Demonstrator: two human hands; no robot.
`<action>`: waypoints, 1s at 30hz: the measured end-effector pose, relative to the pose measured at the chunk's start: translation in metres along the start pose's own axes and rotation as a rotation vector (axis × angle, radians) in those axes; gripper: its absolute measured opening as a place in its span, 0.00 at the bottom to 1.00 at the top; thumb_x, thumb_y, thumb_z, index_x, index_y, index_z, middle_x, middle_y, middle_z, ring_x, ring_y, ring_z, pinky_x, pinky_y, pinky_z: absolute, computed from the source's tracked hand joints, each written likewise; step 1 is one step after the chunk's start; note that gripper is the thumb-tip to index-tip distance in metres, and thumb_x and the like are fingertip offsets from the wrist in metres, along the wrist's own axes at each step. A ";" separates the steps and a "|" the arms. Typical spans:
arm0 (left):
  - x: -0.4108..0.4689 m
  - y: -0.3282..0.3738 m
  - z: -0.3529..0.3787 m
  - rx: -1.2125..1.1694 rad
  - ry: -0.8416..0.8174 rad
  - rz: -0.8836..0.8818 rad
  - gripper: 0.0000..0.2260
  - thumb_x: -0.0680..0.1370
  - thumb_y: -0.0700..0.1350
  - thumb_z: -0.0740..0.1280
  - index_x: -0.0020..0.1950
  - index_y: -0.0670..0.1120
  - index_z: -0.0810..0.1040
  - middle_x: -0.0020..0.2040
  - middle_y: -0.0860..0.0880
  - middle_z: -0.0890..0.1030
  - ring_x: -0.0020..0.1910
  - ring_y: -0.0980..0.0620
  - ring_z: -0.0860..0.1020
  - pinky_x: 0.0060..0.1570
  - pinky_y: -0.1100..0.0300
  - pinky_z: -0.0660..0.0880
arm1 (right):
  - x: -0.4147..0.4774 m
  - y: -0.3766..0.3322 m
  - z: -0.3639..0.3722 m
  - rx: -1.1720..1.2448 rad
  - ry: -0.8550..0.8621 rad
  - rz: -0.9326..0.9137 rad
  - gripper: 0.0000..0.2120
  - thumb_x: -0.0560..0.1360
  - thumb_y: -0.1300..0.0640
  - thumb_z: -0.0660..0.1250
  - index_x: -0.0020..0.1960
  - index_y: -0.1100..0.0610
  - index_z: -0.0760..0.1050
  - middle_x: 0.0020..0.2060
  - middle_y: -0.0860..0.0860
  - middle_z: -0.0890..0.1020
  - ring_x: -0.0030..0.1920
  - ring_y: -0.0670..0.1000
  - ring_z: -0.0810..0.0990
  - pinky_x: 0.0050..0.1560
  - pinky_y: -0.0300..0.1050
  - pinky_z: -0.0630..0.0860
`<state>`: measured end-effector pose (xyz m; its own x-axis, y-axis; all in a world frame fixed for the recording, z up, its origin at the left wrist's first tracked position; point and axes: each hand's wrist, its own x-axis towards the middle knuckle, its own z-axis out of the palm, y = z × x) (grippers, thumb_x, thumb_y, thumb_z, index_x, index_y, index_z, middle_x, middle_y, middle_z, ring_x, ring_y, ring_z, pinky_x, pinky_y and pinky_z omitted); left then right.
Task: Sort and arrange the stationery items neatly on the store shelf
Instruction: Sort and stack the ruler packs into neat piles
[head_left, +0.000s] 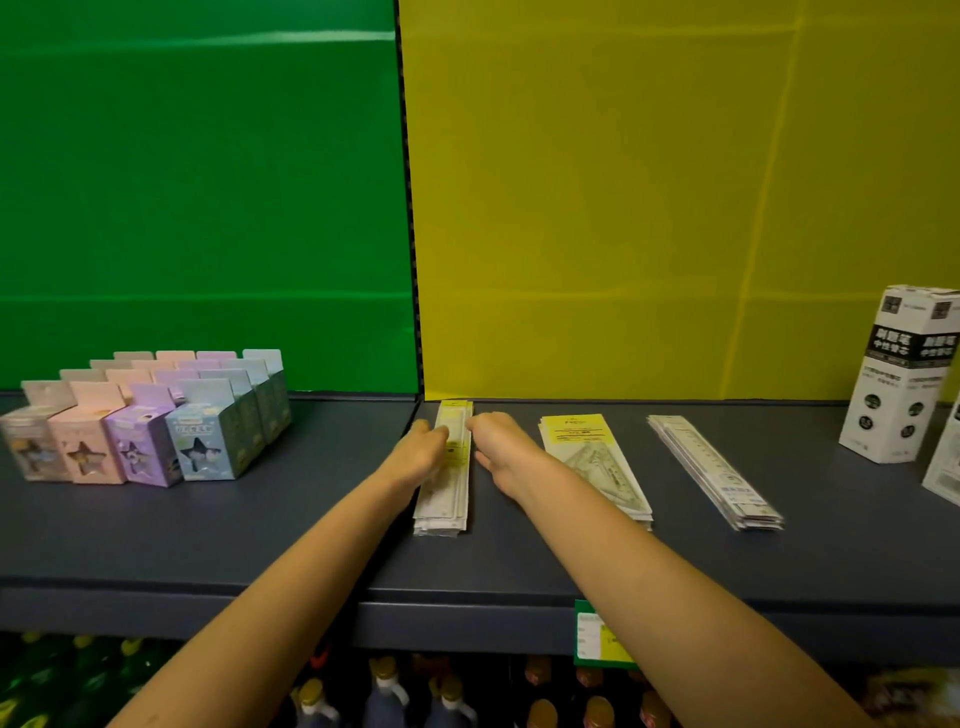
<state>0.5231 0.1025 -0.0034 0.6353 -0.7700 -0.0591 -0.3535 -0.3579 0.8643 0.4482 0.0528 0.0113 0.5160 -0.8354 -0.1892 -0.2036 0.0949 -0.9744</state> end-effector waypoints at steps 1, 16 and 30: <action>0.000 0.000 0.001 0.008 -0.006 0.005 0.18 0.80 0.44 0.52 0.67 0.38 0.63 0.68 0.38 0.68 0.60 0.45 0.70 0.50 0.58 0.62 | 0.000 0.000 0.002 0.003 0.002 0.002 0.18 0.79 0.62 0.53 0.68 0.63 0.64 0.66 0.60 0.71 0.67 0.57 0.69 0.69 0.52 0.66; -0.026 -0.017 -0.010 -0.500 -0.181 -0.021 0.10 0.81 0.45 0.54 0.57 0.46 0.71 0.60 0.42 0.75 0.57 0.45 0.75 0.56 0.52 0.72 | -0.026 0.019 0.008 0.393 -0.120 0.050 0.19 0.81 0.54 0.51 0.68 0.59 0.68 0.55 0.56 0.79 0.40 0.48 0.78 0.37 0.41 0.75; -0.044 -0.019 -0.008 -0.313 -0.140 0.132 0.23 0.80 0.48 0.55 0.74 0.46 0.57 0.74 0.46 0.63 0.71 0.48 0.65 0.70 0.53 0.62 | -0.054 0.024 0.014 0.282 -0.113 -0.083 0.22 0.78 0.59 0.56 0.72 0.58 0.60 0.66 0.56 0.72 0.65 0.55 0.72 0.61 0.48 0.71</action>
<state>0.5079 0.1476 -0.0133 0.4905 -0.8713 0.0146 -0.1858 -0.0881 0.9786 0.4275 0.1076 -0.0033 0.6136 -0.7826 -0.1047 0.0732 0.1884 -0.9794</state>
